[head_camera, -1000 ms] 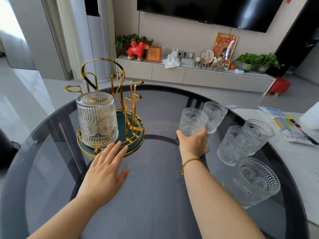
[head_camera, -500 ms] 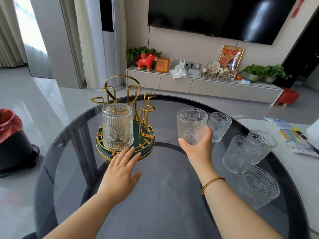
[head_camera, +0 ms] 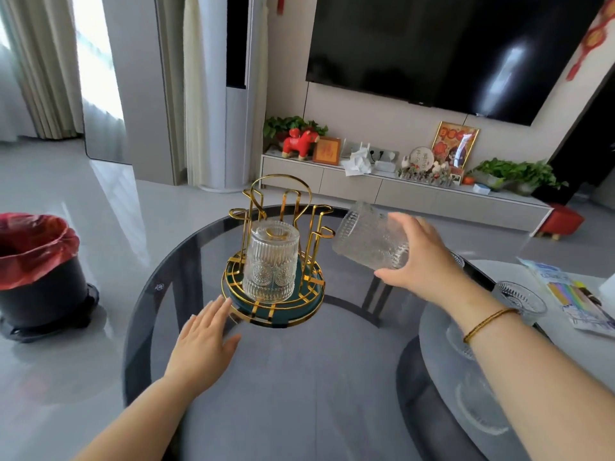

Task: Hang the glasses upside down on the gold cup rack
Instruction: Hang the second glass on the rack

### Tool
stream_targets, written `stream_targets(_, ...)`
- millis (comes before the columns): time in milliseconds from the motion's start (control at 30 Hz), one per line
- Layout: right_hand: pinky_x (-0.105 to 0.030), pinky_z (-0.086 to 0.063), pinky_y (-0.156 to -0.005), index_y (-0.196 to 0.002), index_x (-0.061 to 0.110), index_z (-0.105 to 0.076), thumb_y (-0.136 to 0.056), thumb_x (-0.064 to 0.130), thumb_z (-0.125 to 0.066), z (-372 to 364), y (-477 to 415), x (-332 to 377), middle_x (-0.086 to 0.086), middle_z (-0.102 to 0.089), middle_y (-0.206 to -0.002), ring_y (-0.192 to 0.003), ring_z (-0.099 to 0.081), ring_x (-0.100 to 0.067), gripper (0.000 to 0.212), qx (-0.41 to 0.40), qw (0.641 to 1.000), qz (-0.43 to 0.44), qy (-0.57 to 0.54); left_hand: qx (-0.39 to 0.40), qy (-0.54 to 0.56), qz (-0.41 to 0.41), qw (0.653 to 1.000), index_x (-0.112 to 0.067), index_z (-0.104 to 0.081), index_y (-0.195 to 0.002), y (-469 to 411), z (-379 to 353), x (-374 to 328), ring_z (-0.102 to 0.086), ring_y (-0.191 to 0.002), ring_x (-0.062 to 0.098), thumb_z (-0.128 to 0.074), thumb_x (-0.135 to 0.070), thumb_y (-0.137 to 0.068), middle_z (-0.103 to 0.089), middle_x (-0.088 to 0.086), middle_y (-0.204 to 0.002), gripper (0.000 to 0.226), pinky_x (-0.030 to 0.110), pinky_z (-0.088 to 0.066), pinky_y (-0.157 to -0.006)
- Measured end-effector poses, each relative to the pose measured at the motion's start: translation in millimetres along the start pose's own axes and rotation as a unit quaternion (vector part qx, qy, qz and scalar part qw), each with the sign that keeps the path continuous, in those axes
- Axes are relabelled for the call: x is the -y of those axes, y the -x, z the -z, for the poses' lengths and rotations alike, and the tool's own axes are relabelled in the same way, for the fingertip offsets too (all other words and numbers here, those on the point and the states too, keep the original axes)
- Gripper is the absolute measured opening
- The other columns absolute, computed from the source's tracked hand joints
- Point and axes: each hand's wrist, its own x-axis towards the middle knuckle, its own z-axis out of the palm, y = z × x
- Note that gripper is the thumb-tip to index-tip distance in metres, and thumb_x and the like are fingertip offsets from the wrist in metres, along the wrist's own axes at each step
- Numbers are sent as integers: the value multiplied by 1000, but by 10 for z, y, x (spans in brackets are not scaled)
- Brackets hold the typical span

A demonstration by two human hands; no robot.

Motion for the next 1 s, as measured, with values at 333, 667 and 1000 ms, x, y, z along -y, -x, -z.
stream_targets(333, -34, -29, -102, -133, 20, -23, -66, 20, -74, 466, -444, 421, -9, -33, -138, -127, -25, -25, 84, 144, 964, 52, 216, 47, -57, -29, 997, -27, -4, -143, -102, -17, 96, -2, -144, 14, -22, -44, -94, -5, -4, -156, 54, 37, 0, -118)
stream_targets(667, -36, -30, -94, -124, 21, -33, -64, 28, -73, 180, -802, 751, -9, -45, -125, -113, -38, -26, 73, 214, 904, 106, 354, 35, -53, -27, 998, -28, -4, -143, -126, -60, 119, -3, -144, 15, -24, -49, -93, -4, -4, -156, 58, 37, 0, -118)
stream_targets(1000, -29, -38, -59, -122, 16, -28, -66, 28, -74, -76, -1053, 824, 6, -38, -75, -74, -44, -16, 73, 299, 930, 11, 216, 30, -51, -23, 998, -29, -1, -142, -141, -74, 114, -2, -144, 13, -24, -51, -91, -2, -6, -156, 60, 36, 1, -118)
